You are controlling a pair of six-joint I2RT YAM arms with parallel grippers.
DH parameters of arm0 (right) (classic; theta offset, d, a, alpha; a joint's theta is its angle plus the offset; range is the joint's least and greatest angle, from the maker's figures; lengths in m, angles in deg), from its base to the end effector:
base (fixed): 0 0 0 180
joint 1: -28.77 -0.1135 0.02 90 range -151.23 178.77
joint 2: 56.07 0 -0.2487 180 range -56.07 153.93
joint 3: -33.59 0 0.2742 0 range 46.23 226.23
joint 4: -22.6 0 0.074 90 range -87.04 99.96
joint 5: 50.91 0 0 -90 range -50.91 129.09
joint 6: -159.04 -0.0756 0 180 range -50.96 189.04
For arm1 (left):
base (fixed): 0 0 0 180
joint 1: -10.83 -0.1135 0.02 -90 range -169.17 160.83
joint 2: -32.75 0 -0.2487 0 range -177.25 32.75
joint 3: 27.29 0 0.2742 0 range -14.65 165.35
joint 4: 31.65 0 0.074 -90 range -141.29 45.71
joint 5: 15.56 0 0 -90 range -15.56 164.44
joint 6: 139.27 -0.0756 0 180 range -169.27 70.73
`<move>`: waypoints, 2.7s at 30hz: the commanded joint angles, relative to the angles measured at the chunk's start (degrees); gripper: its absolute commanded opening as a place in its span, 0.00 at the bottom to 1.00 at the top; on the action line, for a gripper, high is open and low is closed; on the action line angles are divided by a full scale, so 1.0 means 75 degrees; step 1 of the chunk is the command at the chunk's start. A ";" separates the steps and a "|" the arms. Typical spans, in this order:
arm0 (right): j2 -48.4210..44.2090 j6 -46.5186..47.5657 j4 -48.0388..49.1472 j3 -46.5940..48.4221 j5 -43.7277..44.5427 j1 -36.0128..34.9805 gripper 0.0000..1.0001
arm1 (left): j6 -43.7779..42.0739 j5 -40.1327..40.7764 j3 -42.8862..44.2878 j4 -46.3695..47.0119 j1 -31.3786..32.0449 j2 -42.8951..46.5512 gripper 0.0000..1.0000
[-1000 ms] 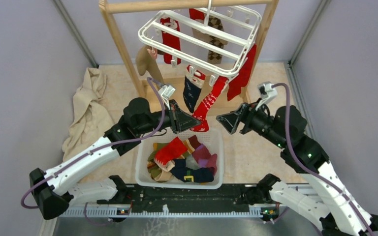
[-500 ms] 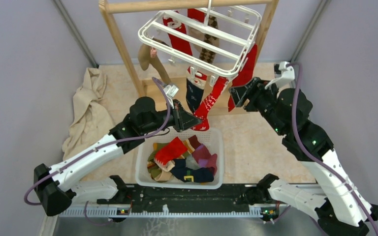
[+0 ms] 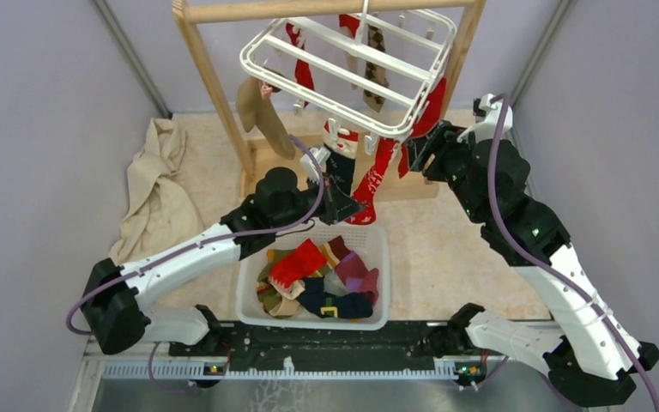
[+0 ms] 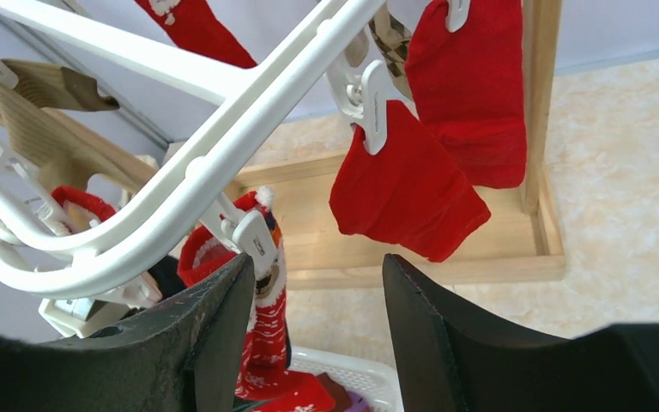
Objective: Remove the socks clipped to the hanger
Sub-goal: Remove the sock from the hanger.
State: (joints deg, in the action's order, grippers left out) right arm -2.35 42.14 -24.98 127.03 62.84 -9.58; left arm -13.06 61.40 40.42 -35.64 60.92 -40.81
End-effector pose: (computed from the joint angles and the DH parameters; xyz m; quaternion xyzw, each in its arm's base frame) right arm 0.1958 0.1161 0.4696 0.0609 0.7476 0.2160 0.6251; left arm 0.2229 -0.2931 0.2989 0.1644 0.7458 -0.5009 0.4073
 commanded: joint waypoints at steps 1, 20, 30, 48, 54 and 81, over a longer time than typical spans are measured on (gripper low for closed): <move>0.0001 0.0260 0.0796 0.0042 0.0431 -0.0006 0.57 | 0.0139 0.0345 0.0050 0.0637 0.0175 -0.0270 0.02; -0.0271 0.1411 0.2142 -0.0946 0.0704 -0.0378 0.61 | 0.0359 0.0929 0.1023 0.0957 0.0637 -0.1573 0.02; -0.0097 0.2326 0.2786 -0.1017 0.1945 -0.1334 0.60 | 0.0285 0.1111 0.1548 0.0728 0.0809 -0.1872 0.02; -0.0183 0.3104 0.3941 -0.1297 0.2317 -0.1426 0.63 | 0.0301 0.1303 0.1478 0.0767 0.0938 -0.1932 0.02; -0.0804 0.3101 0.4354 -0.1774 0.2235 -0.1426 0.63 | 0.0306 0.1427 0.1316 0.0877 0.0942 -0.1876 0.02; -0.1424 0.4703 0.5134 -0.2675 0.2153 -0.1816 0.62 | 0.0256 0.1951 0.1877 0.0957 0.0962 -0.2549 0.04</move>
State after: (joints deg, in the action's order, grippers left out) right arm -14.27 75.52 7.96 106.22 82.77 -21.89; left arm -10.35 75.08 51.48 -29.72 67.72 -58.66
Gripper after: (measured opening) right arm 0.622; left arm 0.038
